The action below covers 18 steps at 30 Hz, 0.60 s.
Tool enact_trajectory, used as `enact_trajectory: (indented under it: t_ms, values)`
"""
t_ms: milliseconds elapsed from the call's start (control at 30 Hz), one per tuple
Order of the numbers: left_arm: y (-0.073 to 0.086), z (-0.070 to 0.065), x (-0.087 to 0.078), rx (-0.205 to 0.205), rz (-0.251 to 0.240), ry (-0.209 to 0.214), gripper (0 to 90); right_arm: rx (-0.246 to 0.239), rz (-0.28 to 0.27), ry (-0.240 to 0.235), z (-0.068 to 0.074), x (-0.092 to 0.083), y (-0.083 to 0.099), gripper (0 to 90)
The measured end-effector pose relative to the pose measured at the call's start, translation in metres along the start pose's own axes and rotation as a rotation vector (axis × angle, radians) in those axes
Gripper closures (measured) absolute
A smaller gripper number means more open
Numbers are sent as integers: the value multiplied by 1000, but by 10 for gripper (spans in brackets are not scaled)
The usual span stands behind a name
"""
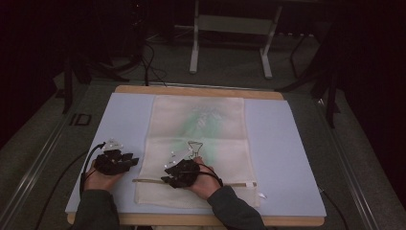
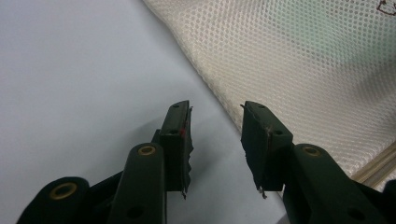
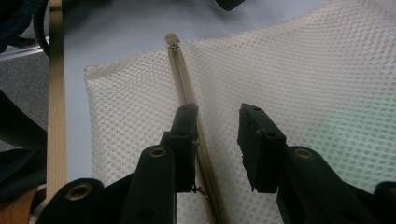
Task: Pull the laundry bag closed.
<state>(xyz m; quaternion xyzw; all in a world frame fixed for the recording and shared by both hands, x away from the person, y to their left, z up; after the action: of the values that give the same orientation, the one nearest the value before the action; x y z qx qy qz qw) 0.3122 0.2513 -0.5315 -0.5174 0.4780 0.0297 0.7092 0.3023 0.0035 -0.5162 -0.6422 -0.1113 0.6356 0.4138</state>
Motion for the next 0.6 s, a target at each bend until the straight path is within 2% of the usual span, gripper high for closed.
enact_trajectory:
  t_ms: [600]
  values:
    - [0, 1, -1, -4, -1, -1, 620, -17, -4, -34, 8, 14, -11, 686]
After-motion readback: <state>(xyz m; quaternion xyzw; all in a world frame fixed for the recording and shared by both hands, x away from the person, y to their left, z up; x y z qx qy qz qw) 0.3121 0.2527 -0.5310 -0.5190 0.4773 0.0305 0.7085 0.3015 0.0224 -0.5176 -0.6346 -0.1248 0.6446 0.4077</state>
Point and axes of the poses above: each handheld gripper's, and its own axes: x roughly forward along the jaws, y roughly out of its underside, z roughly to its left, the point moved 2 cm from there along x, roughly forward along the jaws, and after that the axes turned 11 degrees about x, right-handed, at the moved point
